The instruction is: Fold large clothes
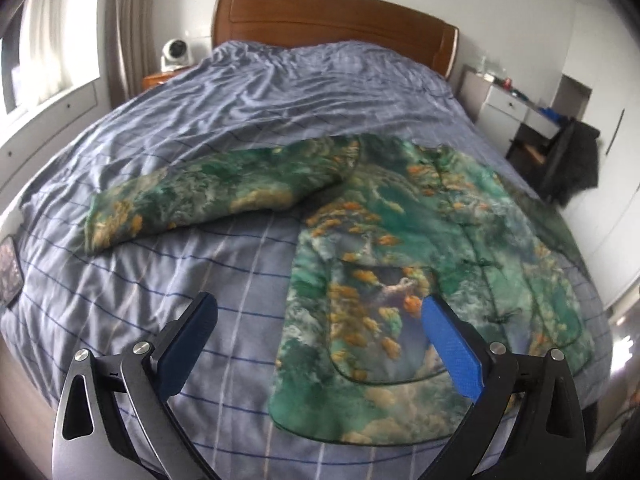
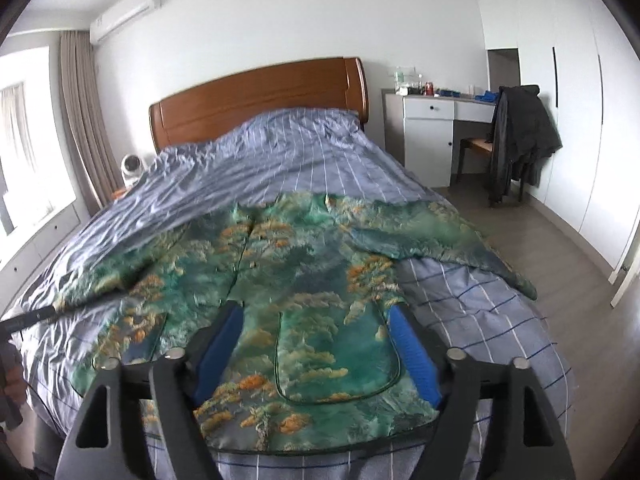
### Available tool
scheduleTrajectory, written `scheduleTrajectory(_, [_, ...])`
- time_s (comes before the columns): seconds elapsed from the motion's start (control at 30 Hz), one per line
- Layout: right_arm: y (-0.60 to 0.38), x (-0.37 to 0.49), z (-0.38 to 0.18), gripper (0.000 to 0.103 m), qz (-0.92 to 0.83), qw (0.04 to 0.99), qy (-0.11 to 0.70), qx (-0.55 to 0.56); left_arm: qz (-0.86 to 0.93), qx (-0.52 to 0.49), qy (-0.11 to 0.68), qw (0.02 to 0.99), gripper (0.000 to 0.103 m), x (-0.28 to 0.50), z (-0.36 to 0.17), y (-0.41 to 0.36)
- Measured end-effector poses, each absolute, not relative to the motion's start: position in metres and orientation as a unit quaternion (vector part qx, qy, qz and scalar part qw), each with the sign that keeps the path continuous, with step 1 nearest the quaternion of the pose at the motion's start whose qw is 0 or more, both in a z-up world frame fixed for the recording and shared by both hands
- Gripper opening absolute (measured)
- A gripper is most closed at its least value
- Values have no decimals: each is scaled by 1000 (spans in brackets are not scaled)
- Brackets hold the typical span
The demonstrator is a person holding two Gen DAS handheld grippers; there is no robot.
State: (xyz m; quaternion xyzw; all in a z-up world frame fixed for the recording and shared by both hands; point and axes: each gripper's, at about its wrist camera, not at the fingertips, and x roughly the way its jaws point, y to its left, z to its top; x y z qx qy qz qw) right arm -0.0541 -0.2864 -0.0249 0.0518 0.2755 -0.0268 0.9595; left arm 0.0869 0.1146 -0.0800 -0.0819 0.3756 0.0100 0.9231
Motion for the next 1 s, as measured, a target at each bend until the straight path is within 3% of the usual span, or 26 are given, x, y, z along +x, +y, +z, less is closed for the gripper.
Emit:
scheduleTrajectory(0.23, [-271, -52, -28, 81, -36, 957, 286, -5, 13, -56, 357, 932, 102, 80, -69, 105])
scheduleTrajectory(1.0, [-287, -46, -42, 81, -52, 948, 313, 24, 7, -12, 326, 945, 102, 66, -50, 85])
